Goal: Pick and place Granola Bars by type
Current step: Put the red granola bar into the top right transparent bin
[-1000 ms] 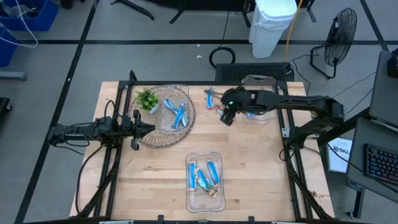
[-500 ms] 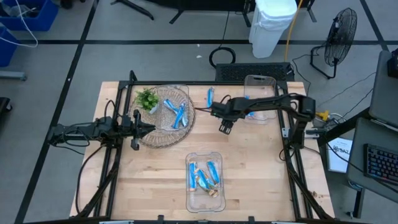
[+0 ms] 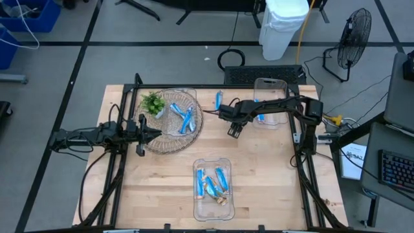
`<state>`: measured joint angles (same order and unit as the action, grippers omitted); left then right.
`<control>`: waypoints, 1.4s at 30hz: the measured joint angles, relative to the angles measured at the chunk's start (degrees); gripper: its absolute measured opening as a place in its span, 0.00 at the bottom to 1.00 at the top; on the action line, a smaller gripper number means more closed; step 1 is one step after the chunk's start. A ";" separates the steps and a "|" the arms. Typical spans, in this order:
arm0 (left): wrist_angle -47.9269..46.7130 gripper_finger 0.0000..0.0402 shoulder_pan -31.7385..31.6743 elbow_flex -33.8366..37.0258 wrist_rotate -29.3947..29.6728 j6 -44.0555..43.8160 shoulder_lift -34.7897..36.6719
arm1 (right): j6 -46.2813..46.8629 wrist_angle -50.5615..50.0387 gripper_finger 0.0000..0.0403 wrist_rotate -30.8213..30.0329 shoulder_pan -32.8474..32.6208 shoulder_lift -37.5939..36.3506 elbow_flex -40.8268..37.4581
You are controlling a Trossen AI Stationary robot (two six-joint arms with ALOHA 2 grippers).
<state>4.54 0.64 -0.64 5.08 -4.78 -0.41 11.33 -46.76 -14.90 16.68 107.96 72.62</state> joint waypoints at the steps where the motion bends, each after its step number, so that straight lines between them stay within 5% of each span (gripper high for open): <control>1: 0.00 0.12 0.02 0.00 0.00 0.02 -0.02 | 0.01 0.05 0.40 0.20 0.13 0.00 0.00; 12: -0.02 0.12 0.00 0.00 0.00 0.00 -0.02 | -0.77 -0.07 0.02 0.15 0.17 0.02 0.00; 22: -0.01 0.12 0.01 0.00 0.00 0.00 -0.02 | -3.41 0.04 0.00 -0.21 -0.55 -3.54 -0.04; 33: -0.02 0.12 0.02 0.00 0.00 0.00 0.00 | -1.68 0.04 0.00 -6.51 -1.84 -22.57 -0.04; 42: -0.02 0.12 0.02 0.00 0.00 0.02 0.00 | 6.27 -4.99 0.00 -25.19 -1.78 -34.82 -0.04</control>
<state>4.52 0.66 -0.64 5.08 -4.75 -0.41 17.60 -51.75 -40.09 14.90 73.14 72.58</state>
